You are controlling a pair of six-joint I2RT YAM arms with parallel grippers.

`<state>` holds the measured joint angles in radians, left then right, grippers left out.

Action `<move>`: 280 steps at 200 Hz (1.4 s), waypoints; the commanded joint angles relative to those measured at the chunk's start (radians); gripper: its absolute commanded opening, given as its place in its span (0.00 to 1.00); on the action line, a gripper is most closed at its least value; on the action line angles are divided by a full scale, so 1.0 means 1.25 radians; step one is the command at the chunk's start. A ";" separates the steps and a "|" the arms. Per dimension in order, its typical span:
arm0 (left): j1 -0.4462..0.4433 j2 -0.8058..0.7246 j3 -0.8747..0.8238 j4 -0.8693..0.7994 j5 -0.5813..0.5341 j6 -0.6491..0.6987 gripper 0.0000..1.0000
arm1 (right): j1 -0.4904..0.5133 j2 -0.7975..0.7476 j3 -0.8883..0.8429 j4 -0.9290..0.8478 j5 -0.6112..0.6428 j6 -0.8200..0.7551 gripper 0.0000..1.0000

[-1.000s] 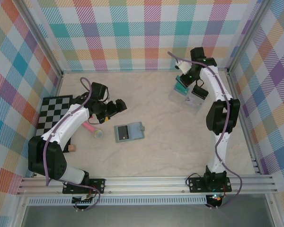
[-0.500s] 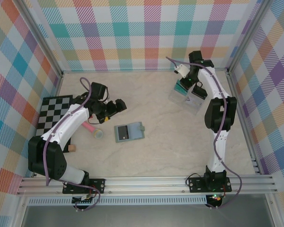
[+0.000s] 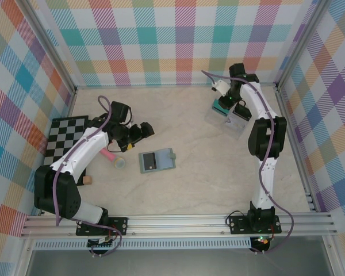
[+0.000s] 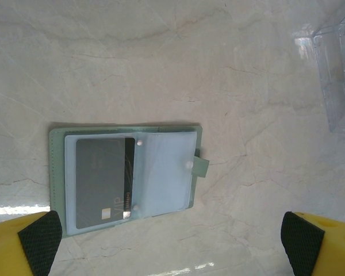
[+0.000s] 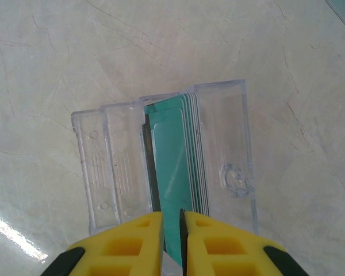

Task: Take the credit cards out of the card holder

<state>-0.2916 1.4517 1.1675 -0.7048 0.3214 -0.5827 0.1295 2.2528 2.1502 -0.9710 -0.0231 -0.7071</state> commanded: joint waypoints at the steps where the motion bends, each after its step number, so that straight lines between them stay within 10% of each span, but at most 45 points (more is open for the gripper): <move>1: 0.012 -0.022 -0.016 -0.002 0.009 -0.002 1.00 | -0.007 -0.021 0.016 0.009 -0.027 0.029 0.17; 132: 0.011 0.022 -0.158 0.080 0.030 -0.072 0.85 | 0.093 -0.353 -0.468 0.226 -0.309 0.709 0.34; 280: -0.017 0.176 -0.205 0.177 0.008 -0.118 0.45 | 0.316 -0.226 -0.567 0.340 -0.477 0.899 0.33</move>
<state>-0.3000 1.6375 0.9211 -0.5106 0.3210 -0.7219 0.5190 1.9369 1.4120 -0.5343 -0.5518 0.4156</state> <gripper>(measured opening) 0.474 0.334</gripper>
